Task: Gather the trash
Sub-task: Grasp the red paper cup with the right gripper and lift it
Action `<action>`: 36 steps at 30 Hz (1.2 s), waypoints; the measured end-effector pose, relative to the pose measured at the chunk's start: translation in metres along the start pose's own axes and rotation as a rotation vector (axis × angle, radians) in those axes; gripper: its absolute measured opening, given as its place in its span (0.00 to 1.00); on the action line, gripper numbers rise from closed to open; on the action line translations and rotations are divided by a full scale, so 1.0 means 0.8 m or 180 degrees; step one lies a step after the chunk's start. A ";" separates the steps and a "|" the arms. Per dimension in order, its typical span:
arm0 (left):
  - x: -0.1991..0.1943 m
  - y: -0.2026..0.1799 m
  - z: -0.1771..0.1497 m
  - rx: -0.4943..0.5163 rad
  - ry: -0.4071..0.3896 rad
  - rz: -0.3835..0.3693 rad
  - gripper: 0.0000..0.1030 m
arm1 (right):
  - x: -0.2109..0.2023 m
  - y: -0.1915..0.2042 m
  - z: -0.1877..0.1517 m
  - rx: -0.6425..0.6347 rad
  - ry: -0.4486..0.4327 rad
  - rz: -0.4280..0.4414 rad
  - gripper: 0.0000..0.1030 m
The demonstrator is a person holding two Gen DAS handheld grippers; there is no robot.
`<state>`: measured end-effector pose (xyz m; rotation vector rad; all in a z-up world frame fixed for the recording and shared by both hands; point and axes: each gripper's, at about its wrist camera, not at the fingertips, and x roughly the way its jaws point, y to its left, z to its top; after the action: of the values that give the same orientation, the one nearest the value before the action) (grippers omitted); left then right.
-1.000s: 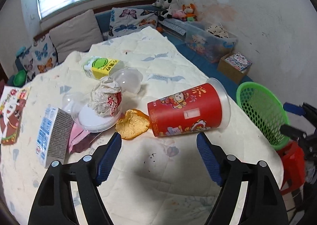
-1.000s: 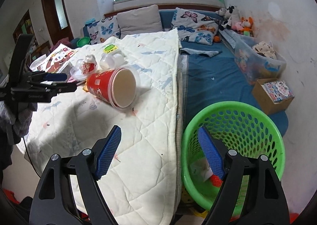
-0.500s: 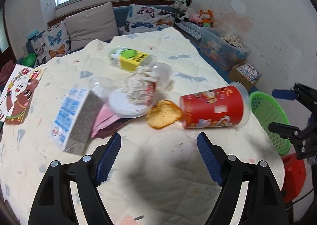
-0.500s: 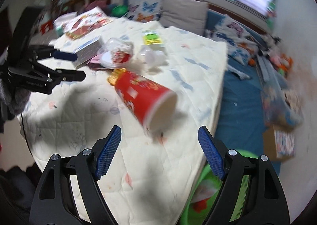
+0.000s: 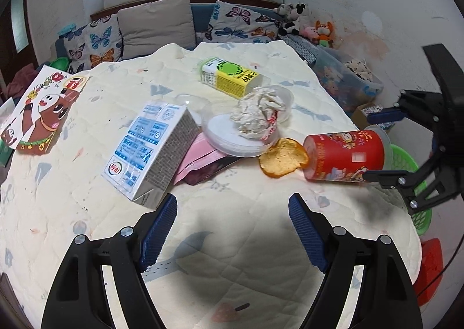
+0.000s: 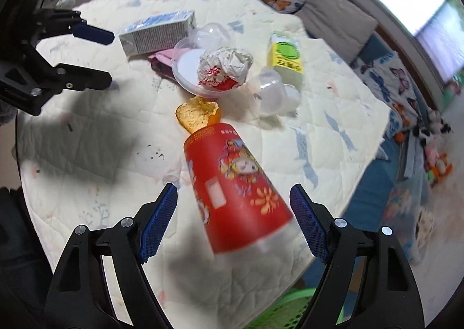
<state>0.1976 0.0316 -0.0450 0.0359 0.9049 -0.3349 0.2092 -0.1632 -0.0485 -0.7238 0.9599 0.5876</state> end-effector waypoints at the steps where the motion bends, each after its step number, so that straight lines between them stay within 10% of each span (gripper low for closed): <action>1: 0.002 0.002 -0.001 -0.0014 0.0005 -0.0007 0.74 | 0.004 0.000 0.005 -0.0057 0.0031 0.0007 0.77; 21: 0.025 0.035 -0.002 -0.0170 0.0072 -0.0037 0.74 | 0.098 0.022 0.036 -0.0754 0.0746 -0.0027 0.67; 36: 0.020 0.027 -0.003 -0.0218 -0.0012 -0.0108 0.74 | 0.018 -0.018 0.008 0.0829 -0.0350 0.0343 0.66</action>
<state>0.2114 0.0484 -0.0616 -0.0433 0.9134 -0.3351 0.2298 -0.1655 -0.0541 -0.4057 0.9556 0.5775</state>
